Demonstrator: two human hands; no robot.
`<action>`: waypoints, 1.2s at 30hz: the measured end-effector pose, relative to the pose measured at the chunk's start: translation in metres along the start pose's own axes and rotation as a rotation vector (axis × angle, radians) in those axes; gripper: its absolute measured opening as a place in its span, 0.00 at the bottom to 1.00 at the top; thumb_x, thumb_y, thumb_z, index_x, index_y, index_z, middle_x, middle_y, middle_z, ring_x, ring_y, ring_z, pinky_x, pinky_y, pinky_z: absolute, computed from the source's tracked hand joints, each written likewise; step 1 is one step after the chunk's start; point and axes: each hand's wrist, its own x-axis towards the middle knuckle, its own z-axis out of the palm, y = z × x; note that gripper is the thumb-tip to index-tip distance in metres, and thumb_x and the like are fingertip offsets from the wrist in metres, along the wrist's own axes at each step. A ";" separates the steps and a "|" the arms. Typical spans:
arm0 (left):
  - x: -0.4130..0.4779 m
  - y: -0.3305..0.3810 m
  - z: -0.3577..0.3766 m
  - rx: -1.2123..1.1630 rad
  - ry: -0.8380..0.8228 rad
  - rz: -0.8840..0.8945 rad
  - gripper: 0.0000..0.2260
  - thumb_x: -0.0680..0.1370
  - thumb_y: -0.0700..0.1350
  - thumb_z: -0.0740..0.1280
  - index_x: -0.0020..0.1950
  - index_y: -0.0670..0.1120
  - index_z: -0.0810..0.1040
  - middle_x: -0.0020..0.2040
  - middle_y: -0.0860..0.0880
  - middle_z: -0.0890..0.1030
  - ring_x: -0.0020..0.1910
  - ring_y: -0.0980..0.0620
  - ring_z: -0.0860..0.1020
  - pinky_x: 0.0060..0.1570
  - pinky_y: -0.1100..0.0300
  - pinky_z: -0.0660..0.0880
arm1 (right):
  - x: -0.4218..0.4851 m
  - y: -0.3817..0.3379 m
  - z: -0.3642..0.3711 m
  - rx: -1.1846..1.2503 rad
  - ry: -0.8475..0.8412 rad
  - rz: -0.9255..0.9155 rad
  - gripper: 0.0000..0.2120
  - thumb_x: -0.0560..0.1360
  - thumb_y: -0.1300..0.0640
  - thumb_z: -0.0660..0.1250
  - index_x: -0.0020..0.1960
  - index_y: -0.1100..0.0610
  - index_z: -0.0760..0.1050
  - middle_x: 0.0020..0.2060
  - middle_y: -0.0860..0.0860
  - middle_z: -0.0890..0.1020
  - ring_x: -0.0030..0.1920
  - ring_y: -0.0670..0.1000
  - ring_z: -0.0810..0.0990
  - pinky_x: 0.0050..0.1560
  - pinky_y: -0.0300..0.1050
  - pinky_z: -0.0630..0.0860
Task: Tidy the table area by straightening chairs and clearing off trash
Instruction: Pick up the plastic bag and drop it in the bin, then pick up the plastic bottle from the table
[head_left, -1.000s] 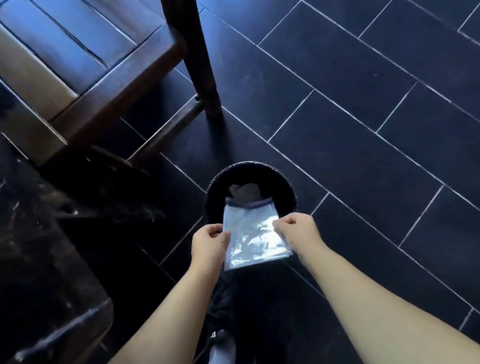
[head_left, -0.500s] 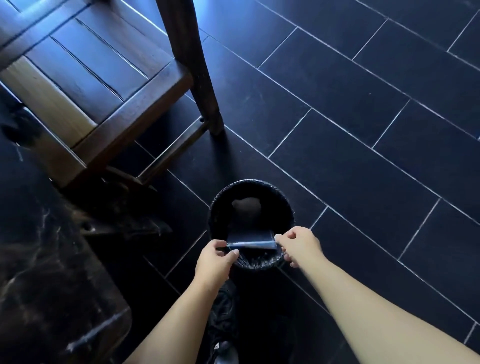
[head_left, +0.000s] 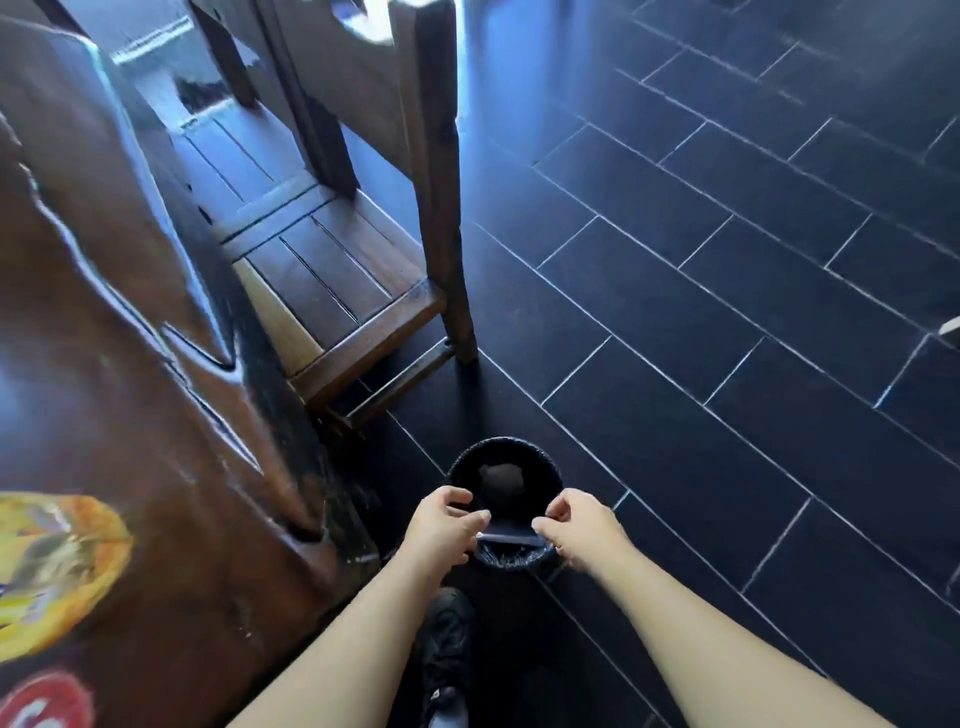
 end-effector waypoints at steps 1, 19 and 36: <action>-0.019 0.012 -0.007 0.028 0.008 0.012 0.15 0.76 0.44 0.72 0.62 0.46 0.75 0.45 0.49 0.81 0.38 0.51 0.80 0.38 0.56 0.77 | -0.018 -0.013 -0.011 -0.056 0.005 -0.026 0.09 0.71 0.46 0.70 0.48 0.49 0.75 0.46 0.47 0.83 0.46 0.51 0.82 0.51 0.49 0.80; -0.286 0.093 -0.076 0.634 0.132 0.410 0.18 0.73 0.46 0.71 0.62 0.47 0.78 0.49 0.49 0.80 0.49 0.50 0.79 0.52 0.59 0.75 | -0.279 -0.108 -0.095 -0.527 0.120 -0.423 0.15 0.75 0.45 0.66 0.56 0.51 0.70 0.54 0.49 0.77 0.54 0.53 0.77 0.52 0.50 0.76; -0.333 0.051 -0.143 0.679 0.271 0.426 0.19 0.72 0.54 0.72 0.61 0.53 0.76 0.58 0.50 0.78 0.58 0.46 0.78 0.58 0.50 0.77 | -0.318 -0.134 -0.063 -0.559 0.122 -0.543 0.18 0.74 0.43 0.68 0.59 0.51 0.71 0.52 0.48 0.76 0.53 0.52 0.77 0.54 0.51 0.78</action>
